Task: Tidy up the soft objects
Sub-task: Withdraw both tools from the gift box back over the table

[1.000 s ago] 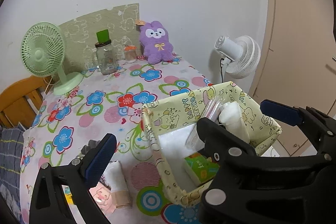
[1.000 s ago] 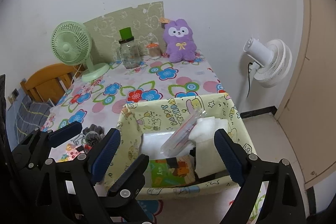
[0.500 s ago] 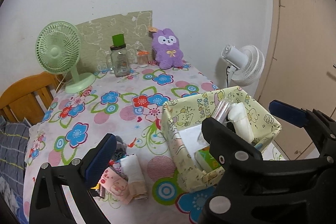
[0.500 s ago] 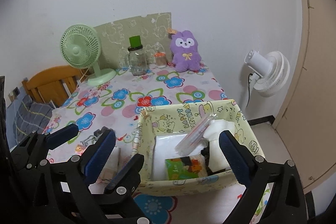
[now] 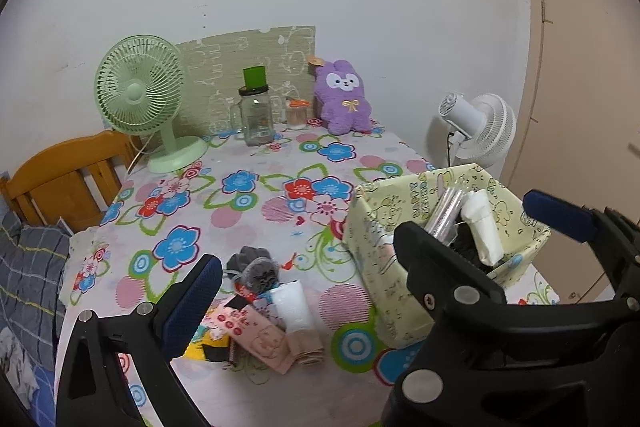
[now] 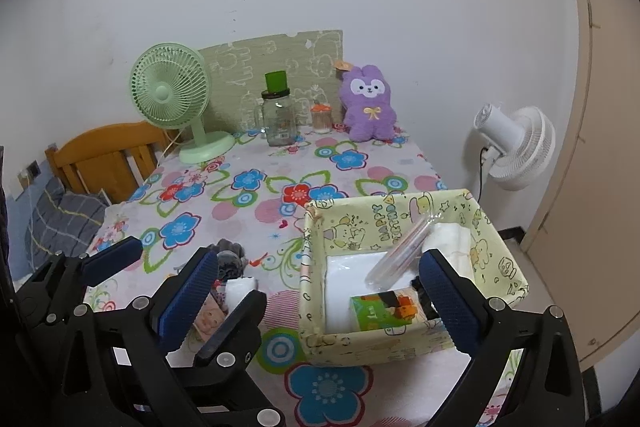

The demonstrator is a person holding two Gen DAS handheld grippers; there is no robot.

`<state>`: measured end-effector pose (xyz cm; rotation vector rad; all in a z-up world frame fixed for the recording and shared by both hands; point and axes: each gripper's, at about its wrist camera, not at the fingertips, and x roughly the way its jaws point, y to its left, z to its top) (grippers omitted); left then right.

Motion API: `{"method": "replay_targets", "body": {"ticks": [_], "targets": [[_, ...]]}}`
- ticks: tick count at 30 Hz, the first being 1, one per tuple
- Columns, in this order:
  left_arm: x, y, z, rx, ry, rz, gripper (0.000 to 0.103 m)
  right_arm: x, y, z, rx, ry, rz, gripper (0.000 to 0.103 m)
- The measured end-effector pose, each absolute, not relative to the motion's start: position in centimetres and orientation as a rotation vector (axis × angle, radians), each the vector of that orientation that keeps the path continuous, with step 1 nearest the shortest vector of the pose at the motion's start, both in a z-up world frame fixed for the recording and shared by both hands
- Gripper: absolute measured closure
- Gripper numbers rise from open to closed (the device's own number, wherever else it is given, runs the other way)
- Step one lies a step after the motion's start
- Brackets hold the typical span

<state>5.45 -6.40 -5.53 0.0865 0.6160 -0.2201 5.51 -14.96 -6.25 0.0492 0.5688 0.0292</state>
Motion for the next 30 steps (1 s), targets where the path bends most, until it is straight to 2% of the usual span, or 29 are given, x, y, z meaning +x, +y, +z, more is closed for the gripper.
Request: {"method": "replay_targets", "body": {"ticks": [13, 30], "targets": [[4.8, -3.4, -6.2, 0.104, 0.607, -0.201, 0.001, 4.7, -11.6, -6.2, -0.039, 0.512, 0.052, 0.001], [5.3, -0.3, -9.7, 0.095, 0.653, -0.188, 0.001, 6.1, -8.2, -9.4, -0.042, 0.595, 0.114, 0.003]]}}
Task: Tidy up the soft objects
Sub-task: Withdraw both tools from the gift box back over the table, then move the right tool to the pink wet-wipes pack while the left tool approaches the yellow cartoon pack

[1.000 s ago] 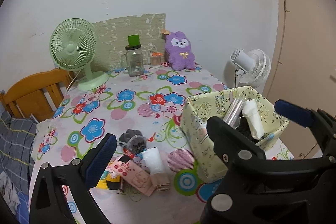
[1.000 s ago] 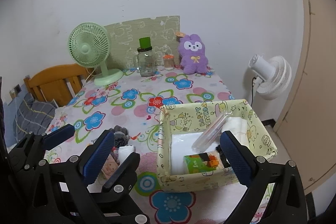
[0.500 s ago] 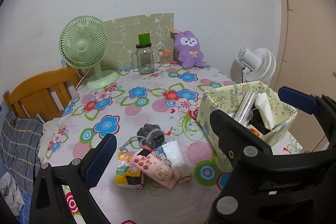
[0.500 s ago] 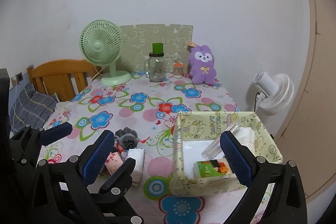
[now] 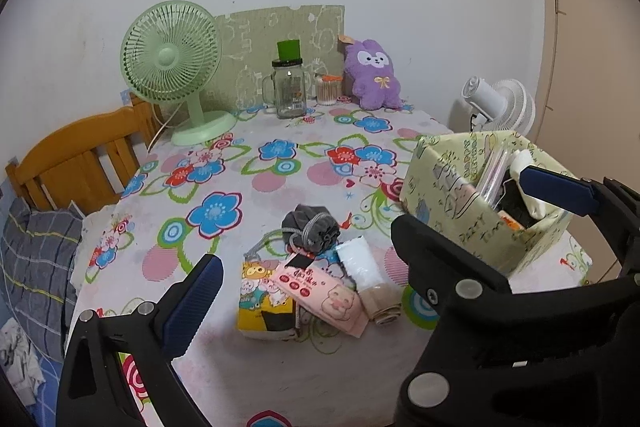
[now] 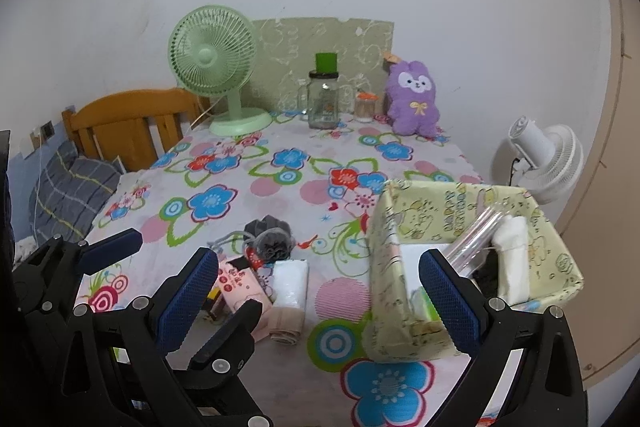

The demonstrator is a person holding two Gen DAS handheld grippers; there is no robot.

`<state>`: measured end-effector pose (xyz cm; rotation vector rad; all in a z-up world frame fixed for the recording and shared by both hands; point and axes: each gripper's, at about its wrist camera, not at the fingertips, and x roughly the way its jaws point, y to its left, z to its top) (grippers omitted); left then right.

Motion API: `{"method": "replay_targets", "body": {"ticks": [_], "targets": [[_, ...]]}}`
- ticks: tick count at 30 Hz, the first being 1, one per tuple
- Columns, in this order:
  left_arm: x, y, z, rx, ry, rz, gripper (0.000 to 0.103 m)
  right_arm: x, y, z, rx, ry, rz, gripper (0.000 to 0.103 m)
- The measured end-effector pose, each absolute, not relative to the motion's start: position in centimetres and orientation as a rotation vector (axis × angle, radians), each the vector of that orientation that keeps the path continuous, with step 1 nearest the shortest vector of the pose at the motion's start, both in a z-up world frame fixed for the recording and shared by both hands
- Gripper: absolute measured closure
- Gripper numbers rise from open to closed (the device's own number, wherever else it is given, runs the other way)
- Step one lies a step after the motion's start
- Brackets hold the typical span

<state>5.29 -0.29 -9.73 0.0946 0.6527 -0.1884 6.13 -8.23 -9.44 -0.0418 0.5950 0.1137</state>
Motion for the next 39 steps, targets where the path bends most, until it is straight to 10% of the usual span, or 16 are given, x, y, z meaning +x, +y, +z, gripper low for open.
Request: {"method": "replay_targets", "body": {"ticks": [39], "targets": [[10.0, 5.0, -17.6, 0.024, 0.849, -0.123, 0.024, 12.1, -3.8, -17.3, -0.045, 0.837, 0.180, 0.021]]}}
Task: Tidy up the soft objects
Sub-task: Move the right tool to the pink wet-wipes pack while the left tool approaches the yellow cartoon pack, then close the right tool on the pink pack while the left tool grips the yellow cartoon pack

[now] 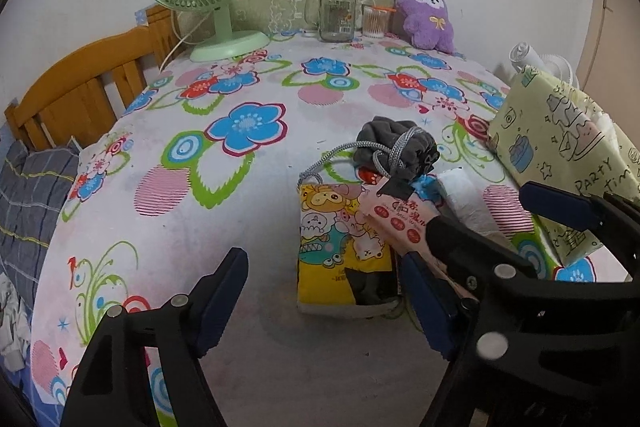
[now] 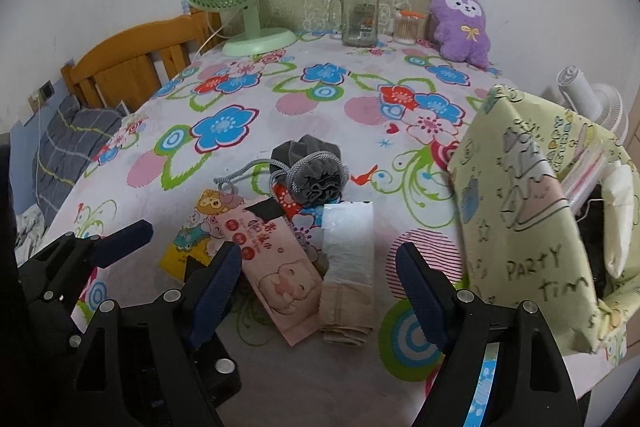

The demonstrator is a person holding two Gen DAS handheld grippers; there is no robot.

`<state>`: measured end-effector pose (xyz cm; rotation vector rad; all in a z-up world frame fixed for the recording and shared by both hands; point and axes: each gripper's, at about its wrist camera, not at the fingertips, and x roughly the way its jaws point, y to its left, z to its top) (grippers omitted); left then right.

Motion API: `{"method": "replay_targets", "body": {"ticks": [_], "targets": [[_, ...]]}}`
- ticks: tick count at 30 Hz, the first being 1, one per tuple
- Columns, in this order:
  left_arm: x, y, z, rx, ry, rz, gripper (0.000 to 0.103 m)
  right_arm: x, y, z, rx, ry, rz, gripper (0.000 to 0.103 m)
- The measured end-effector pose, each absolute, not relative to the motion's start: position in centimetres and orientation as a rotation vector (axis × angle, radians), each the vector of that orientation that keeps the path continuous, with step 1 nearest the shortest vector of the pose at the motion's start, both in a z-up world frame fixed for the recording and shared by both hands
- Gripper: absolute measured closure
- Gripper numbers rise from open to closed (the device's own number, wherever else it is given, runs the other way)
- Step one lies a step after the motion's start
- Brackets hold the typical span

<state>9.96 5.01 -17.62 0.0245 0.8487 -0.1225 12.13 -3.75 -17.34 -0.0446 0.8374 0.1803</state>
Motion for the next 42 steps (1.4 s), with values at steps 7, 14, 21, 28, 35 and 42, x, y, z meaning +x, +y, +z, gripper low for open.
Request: {"method": "replay_targets", "body": {"ticks": [7, 14, 21, 28, 35, 42], "targets": [[10.7, 5.1, -18.6, 0.027, 0.862, -0.113, 0.039, 12.9, -3.0, -18.2, -0.059, 0.863, 0.198, 0.026], [10.8, 6.0, -18.5, 0.022, 0.856, -0.098, 0.051, 13.7, -2.4, -18.5, -0.045, 0.880, 0.214, 0.027], [9.8, 6.9, -18.4, 0.048, 0.858, -0.086, 0.051, 14.1, -1.1, -18.8, -0.077, 0.886, 0.245, 0.027], [9.4, 8.2, -18.4, 0.035, 0.866, -0.056, 0.051, 14.2, -0.1, -19.2, -0.076, 0.903, 0.284, 0.034], [9.6, 7.5, -18.4, 0.052, 0.865, -0.054, 0.051, 15.2, -0.5, -20.0, -0.036, 0.950, 0.276, 0.034], [9.7, 6.6, -18.3, 0.042, 0.866, -0.060, 0.051, 15.2, -1.3, -20.0, -0.037, 0.967, 0.264, 0.039]]}}
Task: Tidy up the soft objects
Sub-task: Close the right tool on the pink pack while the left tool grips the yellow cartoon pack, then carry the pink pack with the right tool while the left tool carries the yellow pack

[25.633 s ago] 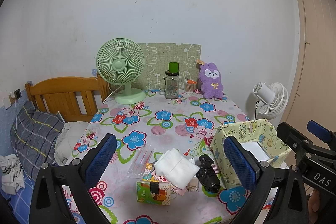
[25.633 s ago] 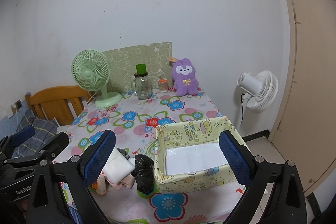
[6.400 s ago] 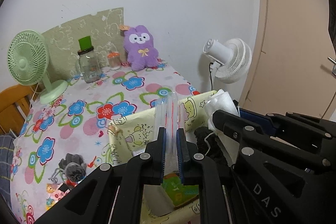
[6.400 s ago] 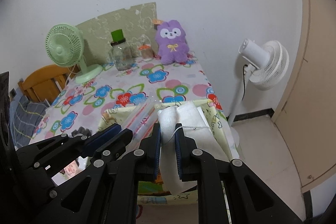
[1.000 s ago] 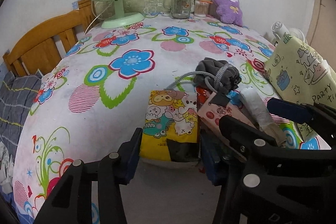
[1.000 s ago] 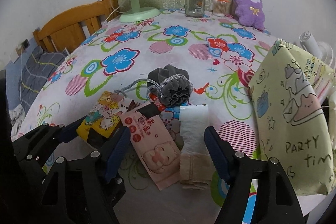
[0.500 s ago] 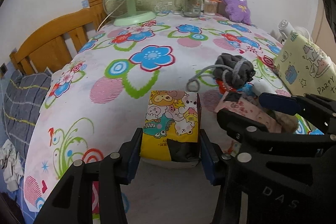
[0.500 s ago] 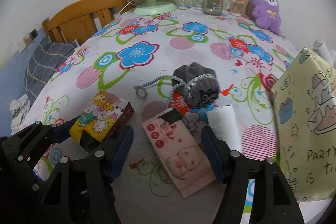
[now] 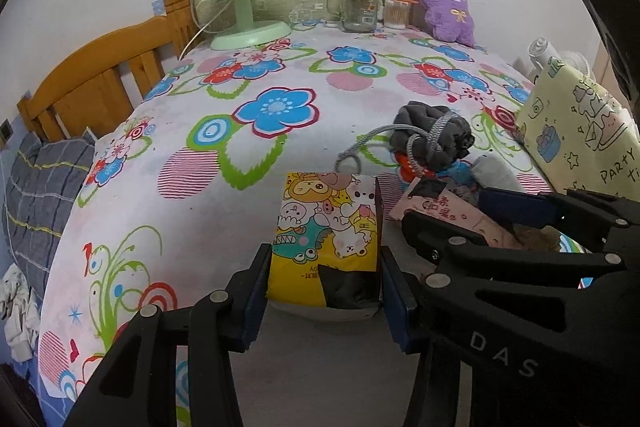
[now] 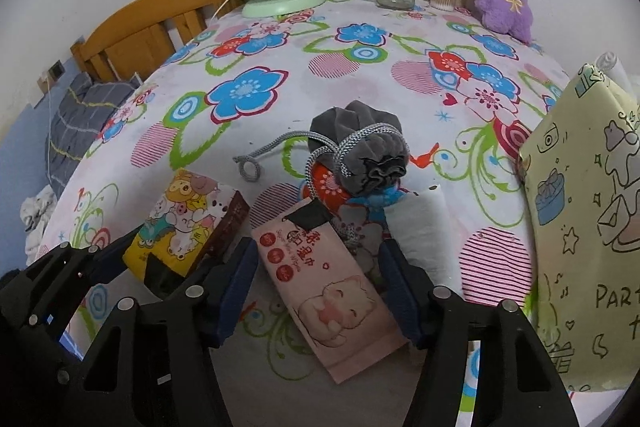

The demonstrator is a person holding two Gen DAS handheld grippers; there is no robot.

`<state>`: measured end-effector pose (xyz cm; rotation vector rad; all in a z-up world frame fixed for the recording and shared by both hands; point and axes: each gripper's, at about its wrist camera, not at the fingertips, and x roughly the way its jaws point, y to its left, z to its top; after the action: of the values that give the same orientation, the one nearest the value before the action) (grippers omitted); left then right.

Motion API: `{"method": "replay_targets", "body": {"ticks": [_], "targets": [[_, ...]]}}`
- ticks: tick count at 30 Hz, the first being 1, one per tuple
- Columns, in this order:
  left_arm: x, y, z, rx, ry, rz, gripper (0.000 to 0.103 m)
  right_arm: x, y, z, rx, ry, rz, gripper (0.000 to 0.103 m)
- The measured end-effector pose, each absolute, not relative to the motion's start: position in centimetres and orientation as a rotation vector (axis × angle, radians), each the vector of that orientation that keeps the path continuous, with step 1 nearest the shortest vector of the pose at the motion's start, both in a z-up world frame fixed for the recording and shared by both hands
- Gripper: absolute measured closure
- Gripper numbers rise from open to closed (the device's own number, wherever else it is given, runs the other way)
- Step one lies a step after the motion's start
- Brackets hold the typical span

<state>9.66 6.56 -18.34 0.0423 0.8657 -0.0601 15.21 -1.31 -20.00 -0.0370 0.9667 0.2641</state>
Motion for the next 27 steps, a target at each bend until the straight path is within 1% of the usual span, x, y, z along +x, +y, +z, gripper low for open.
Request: {"method": "replay_targets", "body": {"ticks": [5, 7, 9, 14, 20, 27], "targets": [[9.4, 6.1, -18.3, 0.059, 0.863, -0.063, 0.051, 14.9, -1.4, -20.0, -0.042, 0.972, 0.269, 0.048], [9.3, 6.2, -18.3, 0.054, 0.867, -0.067, 0.051, 14.9, -1.5, -20.0, -0.047, 0.973, 0.267, 0.049], [9.4, 6.2, -18.3, 0.052, 0.870, -0.068, 0.051, 14.9, -1.5, -20.0, -0.047, 0.973, 0.263, 0.054], [9.4, 6.1, -18.3, 0.050, 0.873, -0.061, 0.051, 14.7, -1.8, -20.0, -0.038, 0.969, 0.248, 0.059], [9.3, 6.2, -18.1, 0.033, 0.872, -0.065, 0.051, 14.6, -1.9, -19.8, -0.031, 0.962, 0.251, 0.059], [8.9, 6.0, -16.3, 0.027, 0.838, -0.068, 0.051, 13.9, -2.5, -18.0, -0.001, 0.936, 0.264, 0.059]]}}
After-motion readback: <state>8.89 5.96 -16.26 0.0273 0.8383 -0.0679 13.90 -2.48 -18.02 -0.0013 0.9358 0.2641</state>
